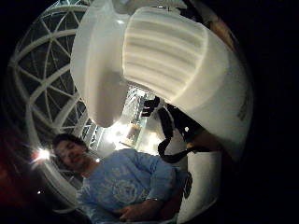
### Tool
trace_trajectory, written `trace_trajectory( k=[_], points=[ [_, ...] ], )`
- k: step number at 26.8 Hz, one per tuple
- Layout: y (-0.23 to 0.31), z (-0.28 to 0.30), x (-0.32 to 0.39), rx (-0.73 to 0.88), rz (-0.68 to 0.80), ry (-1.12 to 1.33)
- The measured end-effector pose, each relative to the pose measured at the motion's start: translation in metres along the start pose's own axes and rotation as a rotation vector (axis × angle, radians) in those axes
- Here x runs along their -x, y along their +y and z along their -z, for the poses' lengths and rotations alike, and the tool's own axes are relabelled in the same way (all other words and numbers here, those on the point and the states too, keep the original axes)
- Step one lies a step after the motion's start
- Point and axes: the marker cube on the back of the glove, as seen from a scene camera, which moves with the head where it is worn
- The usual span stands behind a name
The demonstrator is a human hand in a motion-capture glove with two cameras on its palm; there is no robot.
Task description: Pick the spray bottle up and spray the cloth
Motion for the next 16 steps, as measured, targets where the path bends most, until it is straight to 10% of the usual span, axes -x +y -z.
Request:
trace_trajectory(
  k=[8, 16],
  points=[
    [0.063, 0.036, 0.02, 0.136, -0.008, 0.064],
    [0.136, 0.155, 0.054, -0.198, -0.029, 0.279]
  ],
)
